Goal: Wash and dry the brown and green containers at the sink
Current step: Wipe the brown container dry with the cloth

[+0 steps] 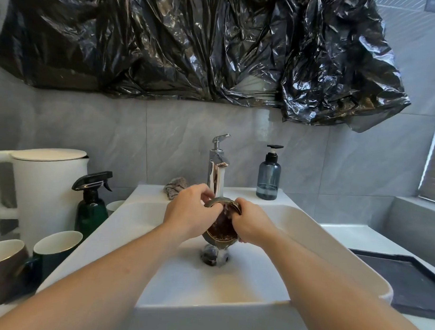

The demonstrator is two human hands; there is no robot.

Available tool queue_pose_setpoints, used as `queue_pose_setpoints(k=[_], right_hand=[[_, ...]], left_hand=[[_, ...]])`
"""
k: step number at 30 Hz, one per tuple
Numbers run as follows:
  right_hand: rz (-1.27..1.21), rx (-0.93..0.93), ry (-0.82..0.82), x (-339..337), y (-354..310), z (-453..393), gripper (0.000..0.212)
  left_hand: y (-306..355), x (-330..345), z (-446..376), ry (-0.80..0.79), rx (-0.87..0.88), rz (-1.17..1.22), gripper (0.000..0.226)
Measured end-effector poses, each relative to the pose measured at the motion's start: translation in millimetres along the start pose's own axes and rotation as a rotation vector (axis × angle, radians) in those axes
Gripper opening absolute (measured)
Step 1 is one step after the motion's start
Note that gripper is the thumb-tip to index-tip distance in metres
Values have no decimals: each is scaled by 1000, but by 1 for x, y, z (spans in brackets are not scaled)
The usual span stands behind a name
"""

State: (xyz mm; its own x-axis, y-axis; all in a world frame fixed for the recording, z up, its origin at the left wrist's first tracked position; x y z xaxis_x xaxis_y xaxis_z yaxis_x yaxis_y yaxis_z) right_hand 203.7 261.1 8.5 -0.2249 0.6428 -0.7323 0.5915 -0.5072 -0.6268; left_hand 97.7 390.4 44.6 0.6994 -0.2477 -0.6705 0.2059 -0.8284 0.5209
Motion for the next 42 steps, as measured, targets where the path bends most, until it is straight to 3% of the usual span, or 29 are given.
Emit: queue_pose_setpoints(k=[3,7,12,15,20,24,28,30,32,35,37,42], right_hand=[[2,3,-31,3,-2,3,14],[6,-15,-47,5,-6,3,14],[-4,3,-25,2,-6,1,10],[1,9,-20,2,-6,1,8],[-11,18,-23,1,-6,2,9],[-42,72,-54,3,-2,4,13],[-98,117,-96,8,1,8,21],[-140,124,-92,7,2,8,25],[-166,130,-88,7,2,8,26],[-207,124,-61,5,0,5,22],[-233,103,-26,2,-1,4,17],[-346,35,-37,4,-7,4,11]], left_hand=[[9,-16,0,123,44,98,21],[36,-43,-15,240,201,135,58],[86,-46,-58,72,293,-65,77],[94,-33,-75,-33,261,-215,72],[100,-36,-76,-17,243,-283,55],[101,-39,-68,-104,275,-309,56],[67,-56,-31,36,384,-196,47],[37,-46,-9,22,405,-208,46],[-6,-25,3,-84,279,-152,43],[-54,21,16,-429,-34,104,35],[-58,38,23,-583,-88,177,32],[-57,31,15,-443,-57,214,18]])
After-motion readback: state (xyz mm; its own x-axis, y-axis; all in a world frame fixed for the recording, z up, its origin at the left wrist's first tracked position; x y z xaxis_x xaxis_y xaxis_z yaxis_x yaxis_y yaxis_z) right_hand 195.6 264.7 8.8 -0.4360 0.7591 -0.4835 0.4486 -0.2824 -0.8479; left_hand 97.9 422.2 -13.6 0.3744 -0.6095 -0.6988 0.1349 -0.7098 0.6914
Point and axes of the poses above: each hand's wrist, its own z-axis away from the middle knuckle, its own x-axis out of the palm, y = z × x, the point moved 10 cm from there along -z, towards the middle knuckle, and after that the axes turned 4 degrees about -z, right-handed, at the moved point
